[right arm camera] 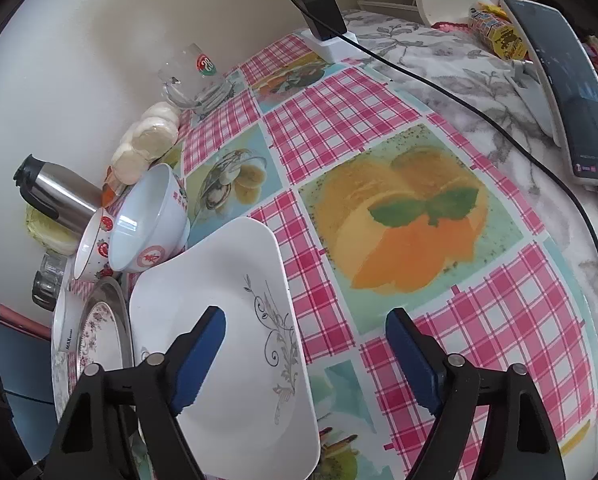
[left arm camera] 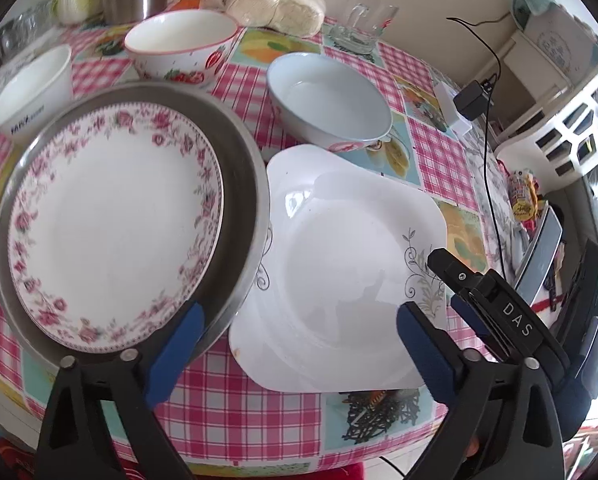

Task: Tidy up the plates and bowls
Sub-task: 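Move the right tool to the rim of the white square plate, then close the right tool on the square plate rim while the left tool closes beside it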

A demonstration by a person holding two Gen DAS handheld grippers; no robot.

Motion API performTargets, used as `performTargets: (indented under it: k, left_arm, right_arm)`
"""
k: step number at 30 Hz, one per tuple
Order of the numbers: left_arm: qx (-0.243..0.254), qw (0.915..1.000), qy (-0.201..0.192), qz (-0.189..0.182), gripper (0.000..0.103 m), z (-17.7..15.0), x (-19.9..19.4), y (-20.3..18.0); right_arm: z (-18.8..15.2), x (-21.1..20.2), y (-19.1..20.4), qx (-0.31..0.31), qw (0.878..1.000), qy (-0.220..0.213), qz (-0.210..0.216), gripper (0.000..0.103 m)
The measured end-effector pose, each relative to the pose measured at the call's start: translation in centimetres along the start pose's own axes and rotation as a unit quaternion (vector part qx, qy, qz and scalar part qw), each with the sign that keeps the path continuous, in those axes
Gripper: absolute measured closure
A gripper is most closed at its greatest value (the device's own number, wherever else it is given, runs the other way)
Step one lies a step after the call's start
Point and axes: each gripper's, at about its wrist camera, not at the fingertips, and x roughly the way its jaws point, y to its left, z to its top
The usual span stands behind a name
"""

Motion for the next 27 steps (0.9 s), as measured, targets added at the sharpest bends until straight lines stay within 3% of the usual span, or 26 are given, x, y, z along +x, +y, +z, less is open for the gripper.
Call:
performTargets:
  k: [8, 12, 21, 27]
  left_arm:
    - [-0.013, 0.9998, -0.005, 0.01, 0.015, -0.2, -0.1, 0.5]
    - [-0.019, 0.9998, -0.004, 0.01, 0.015, -0.3, -0.3, 0.9]
    - [-0.018, 0.9998, -0.002, 0.004, 0.015, -0.2, -0.4, 0.9]
    - [-0.006, 0.9998, 0.004, -0.016, 0.025, 0.2, -0.7, 0.6]
  right_arm:
    - [-0.2, 0.9, 0.7, -0.013, 1.0, 0.009, 0.02, 0.051]
    - [-0.2, 1.0, 0.6, -0.019, 1.0, 0.009, 0.002, 0.069]
    - [0.0, 0.5, -0.2, -0.025, 0.999, 0.004, -0.025, 0.07]
    - [0.3, -0.2, -1.6, -0.017, 0.999, -0.002, -0.042, 0.07]
